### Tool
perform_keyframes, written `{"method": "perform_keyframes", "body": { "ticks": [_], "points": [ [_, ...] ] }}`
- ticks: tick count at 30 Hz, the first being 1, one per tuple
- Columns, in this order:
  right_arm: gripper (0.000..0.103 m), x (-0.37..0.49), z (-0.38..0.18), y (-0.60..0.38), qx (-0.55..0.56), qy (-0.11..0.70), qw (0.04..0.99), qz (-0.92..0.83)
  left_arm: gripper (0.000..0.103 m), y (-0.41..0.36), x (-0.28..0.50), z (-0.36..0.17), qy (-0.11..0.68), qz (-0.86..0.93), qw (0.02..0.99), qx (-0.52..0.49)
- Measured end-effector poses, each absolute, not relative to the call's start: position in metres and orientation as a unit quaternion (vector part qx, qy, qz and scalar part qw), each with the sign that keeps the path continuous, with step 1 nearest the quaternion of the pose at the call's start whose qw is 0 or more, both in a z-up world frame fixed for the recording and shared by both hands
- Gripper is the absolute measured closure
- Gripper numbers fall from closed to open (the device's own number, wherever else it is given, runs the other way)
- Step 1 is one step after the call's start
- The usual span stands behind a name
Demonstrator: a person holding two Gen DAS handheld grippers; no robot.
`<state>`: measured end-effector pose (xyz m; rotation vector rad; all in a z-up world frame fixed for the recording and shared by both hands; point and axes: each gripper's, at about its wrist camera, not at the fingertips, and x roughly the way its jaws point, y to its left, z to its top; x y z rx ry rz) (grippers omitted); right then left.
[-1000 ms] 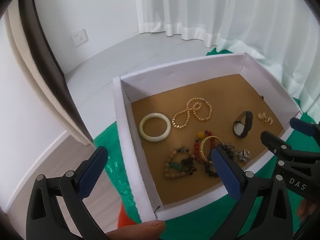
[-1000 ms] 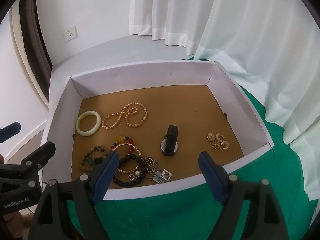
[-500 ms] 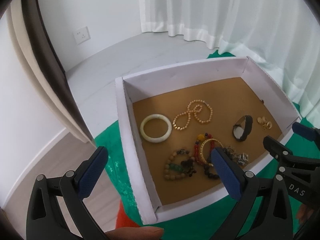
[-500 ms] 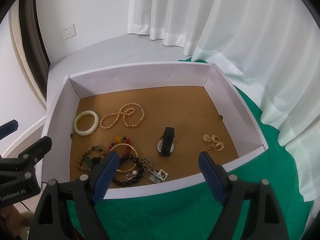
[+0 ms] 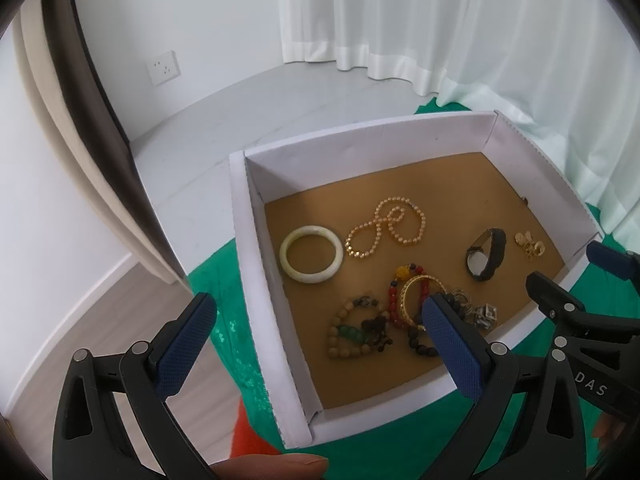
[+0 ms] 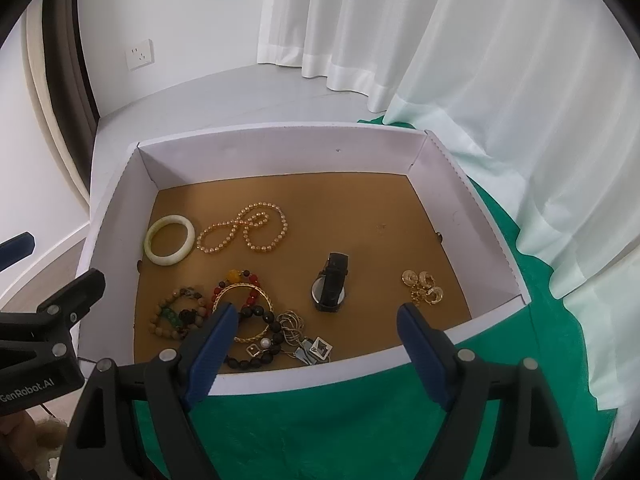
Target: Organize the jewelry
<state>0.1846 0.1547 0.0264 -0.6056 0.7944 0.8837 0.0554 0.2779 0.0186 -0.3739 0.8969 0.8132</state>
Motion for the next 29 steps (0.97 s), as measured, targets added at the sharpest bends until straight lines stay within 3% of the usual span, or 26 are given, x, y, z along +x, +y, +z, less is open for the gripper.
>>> {"method": "perform_keyframes", "body": {
  "ticks": [29],
  "points": [
    [0.020,0.1894,0.0219,0.1536,-0.282,0.374,0.789,0.397,0.001,0.2721,0.0577,0.0186,0.409,0.386,0.812,-0.157]
  ]
}}
